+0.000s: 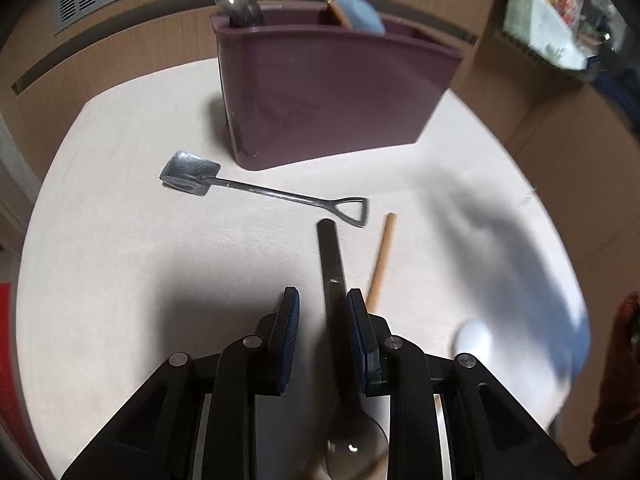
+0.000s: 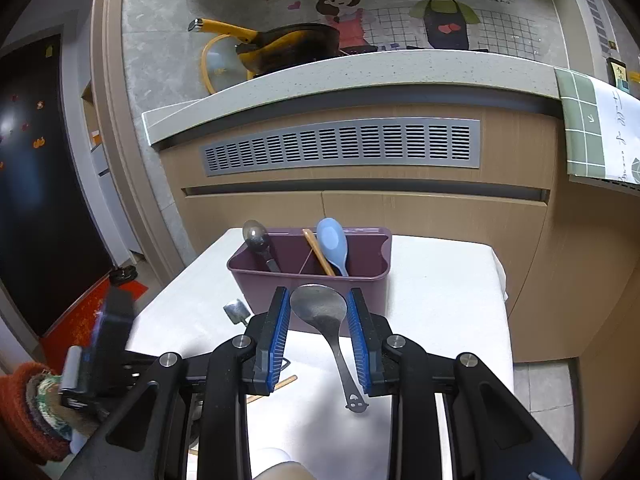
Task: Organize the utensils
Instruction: 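Grasp the thin black utensil handle with the left tool and lift it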
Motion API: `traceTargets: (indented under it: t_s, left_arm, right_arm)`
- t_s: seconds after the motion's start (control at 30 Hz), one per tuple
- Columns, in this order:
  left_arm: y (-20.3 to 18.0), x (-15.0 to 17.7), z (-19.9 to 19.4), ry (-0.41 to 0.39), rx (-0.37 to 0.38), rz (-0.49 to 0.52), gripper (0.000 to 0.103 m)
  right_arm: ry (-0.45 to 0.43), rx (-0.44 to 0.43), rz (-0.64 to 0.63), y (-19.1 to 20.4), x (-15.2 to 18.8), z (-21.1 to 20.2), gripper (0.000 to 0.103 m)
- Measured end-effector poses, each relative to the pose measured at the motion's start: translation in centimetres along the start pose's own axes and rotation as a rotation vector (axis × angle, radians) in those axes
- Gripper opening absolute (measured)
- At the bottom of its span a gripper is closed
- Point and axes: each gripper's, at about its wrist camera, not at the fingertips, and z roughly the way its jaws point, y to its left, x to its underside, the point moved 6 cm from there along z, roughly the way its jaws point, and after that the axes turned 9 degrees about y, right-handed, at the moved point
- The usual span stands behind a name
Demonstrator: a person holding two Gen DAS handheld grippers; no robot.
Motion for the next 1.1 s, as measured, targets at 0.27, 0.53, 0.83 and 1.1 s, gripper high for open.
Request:
traceTargets:
  t_s: [0.27, 0.53, 0.83, 1.1]
  left_arm:
    - [-0.4, -0.2, -1.4, -0.055, 0.039, -0.047, 0.012]
    - [-0.2, -1.3, -11.6, -0.402, 0.061, -0.083, 0.002]
    - [0.5, -6.7, -21.1, -0.673, 0.081, -0.053, 0.002]
    - [0.5, -12.7, -21.6, -0.718, 0.035, -0.034, 0.002]
  right_arm:
    - [-0.019, -0.014, 0.032, -0.5, 0.1, -0.8, 0.026]
    - [-0.004, -0.022, 0.064, -1.2, -0.1, -0.7, 0.026]
    - [-0.152, -0.036, 0.058, -0.8, -5.2, -4.1, 0.026]
    - [-0.241, -0.085, 0.015, 0.5, -12.6, -3.4, 0.026]
